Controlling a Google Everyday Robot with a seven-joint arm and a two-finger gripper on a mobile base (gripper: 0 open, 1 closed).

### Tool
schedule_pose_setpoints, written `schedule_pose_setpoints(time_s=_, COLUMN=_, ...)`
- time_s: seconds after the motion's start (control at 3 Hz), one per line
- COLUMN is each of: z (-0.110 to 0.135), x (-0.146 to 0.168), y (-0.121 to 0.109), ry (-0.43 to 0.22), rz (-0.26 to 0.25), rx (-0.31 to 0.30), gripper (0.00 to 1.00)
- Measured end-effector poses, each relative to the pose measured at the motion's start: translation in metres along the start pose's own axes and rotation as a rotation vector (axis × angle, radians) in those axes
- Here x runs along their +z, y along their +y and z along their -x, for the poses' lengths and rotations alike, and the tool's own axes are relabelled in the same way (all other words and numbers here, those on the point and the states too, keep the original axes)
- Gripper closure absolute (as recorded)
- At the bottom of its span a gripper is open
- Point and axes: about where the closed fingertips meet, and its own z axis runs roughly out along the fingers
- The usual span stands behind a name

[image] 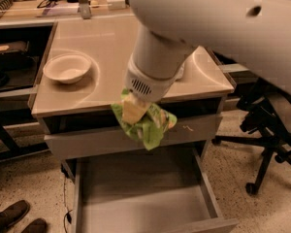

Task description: Place green rice chip bag into middle drawer

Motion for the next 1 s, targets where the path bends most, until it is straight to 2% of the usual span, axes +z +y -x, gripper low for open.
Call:
schedule_pose_setpoints(time_s=0.33, z=-0.0226, x=0.0401, y=0.0398, ry=0.003, rz=0.115, rx=0.084, gripper=1.00)
schedule_pose_setpoints(time_s=0.67, z=-0.0279, x=0.0491, y=0.0485, ry=0.011, rz=0.144, rx=0.098, gripper=1.00)
schedule_pose_setpoints(time_s=1.0, z=-0.0278, x=0.0491, y=0.0484, ry=0.011, rz=0.144, rx=0.098, gripper=1.00)
